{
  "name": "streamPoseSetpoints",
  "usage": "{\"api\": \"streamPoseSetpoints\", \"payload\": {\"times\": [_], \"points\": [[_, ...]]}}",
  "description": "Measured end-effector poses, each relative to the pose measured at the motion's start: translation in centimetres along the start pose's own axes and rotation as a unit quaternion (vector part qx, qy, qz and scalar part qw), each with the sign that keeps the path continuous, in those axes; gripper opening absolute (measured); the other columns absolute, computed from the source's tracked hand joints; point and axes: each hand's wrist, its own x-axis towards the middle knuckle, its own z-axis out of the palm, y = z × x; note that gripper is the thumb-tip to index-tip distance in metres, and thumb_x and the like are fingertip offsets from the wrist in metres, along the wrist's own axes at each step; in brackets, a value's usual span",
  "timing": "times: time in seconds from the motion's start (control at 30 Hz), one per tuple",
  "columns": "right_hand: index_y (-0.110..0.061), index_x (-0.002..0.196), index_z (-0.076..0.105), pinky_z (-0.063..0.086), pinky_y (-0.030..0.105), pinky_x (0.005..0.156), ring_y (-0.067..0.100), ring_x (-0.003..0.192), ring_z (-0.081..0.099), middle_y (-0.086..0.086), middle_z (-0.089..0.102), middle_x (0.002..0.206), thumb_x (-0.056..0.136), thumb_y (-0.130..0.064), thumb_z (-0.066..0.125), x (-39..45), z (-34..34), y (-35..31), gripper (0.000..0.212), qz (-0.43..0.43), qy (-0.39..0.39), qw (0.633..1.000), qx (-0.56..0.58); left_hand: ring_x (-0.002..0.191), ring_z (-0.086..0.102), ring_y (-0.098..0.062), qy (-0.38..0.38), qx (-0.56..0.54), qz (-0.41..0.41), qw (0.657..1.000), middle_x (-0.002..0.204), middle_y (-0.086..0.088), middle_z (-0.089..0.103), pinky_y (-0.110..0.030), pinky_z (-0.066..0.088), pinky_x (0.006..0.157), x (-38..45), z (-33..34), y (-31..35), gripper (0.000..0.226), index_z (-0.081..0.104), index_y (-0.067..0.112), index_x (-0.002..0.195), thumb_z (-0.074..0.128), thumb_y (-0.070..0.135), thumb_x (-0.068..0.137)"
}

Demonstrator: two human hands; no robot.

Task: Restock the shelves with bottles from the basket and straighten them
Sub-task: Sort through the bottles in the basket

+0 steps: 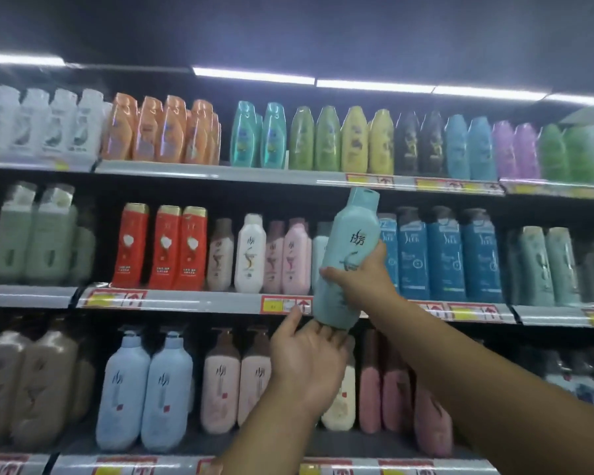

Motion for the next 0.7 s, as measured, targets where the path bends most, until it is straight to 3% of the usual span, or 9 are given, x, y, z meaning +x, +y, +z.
{"api": "streamPoseSetpoints", "payload": {"times": [0.1,0.17,0.23,0.37,0.5,0.6,0.7], "points": [[-0.016,0.132,0.025,0.051,0.041,0.079,0.026,0.101,0.057,0.006,0.053,0.113,0.072,-0.022,0.089,2.5,0.5,-0.3,0.088,0.005,0.030,1.000,-0.006,0.105,0.055,-0.030,-0.019,0.011,0.005,1.000,0.121,-0.019,0.064,-0.038,0.037,0.097,2.5,1.4,0.1,0.063,0.058,0.001,0.135,0.041,0.048,0.096],[-0.016,0.127,0.027,0.048,0.035,0.069,0.022,0.094,0.057,0.005,0.053,0.109,0.073,-0.021,0.087,4.0,1.0,0.0,0.081,0.000,0.033,0.999,-0.028,0.094,0.056,-0.028,-0.023,0.008,-0.002,1.000,0.108,-0.018,0.065,-0.038,0.039,0.087,4.0,1.8,0.4,0.062,0.059,0.003,0.130,0.041,0.051,0.094],[-0.016,0.124,0.028,0.045,0.030,0.063,0.016,0.086,0.055,0.003,0.052,0.106,0.074,-0.021,0.086,5.2,1.4,0.6,0.077,-0.008,0.028,0.999,-0.043,0.100,0.056,-0.029,-0.015,0.006,-0.008,1.000,0.110,-0.019,0.064,-0.038,0.039,0.091,5.3,1.8,0.8,0.067,0.057,0.000,0.131,0.045,0.052,0.089],[-0.015,0.123,0.029,0.048,0.034,0.067,0.014,0.085,0.055,0.002,0.053,0.102,0.072,-0.024,0.086,7.8,2.4,2.1,0.077,-0.004,0.036,0.999,-0.034,0.127,0.053,-0.038,-0.025,-0.002,-0.017,1.000,0.130,-0.030,0.059,-0.042,0.032,0.117,7.0,1.5,2.6,0.078,0.049,-0.011,0.136,0.045,0.054,0.092],[-0.015,0.123,0.028,0.049,0.033,0.069,0.016,0.088,0.057,-0.001,0.051,0.098,0.073,-0.025,0.087,10.0,3.1,3.2,0.078,-0.024,0.047,0.998,-0.034,0.133,0.047,-0.047,-0.038,0.030,-0.012,0.999,0.139,-0.038,0.049,-0.051,0.032,0.118,7.5,1.8,4.7,0.085,0.037,-0.013,0.144,0.048,0.053,0.091],[-0.015,0.120,0.028,0.045,0.023,0.063,0.018,0.092,0.058,0.000,0.053,0.100,0.071,-0.022,0.089,11.5,3.9,4.0,0.079,-0.067,0.059,0.995,-0.040,0.151,0.020,-0.039,-0.011,0.071,0.017,0.997,0.161,-0.029,0.019,-0.049,0.016,0.124,8.2,2.0,5.4,0.086,0.012,-0.005,0.156,0.041,0.049,0.095],[-0.017,0.118,0.029,0.051,0.031,0.074,0.022,0.098,0.060,0.004,0.057,0.110,0.067,-0.027,0.091,12.8,4.9,4.9,0.081,-0.091,0.059,0.991,-0.072,0.153,0.016,-0.032,-0.012,0.140,0.038,0.989,0.164,-0.021,0.017,-0.046,0.013,0.124,9.1,2.1,5.6,0.080,0.012,-0.001,0.157,0.038,0.046,0.097]]}}
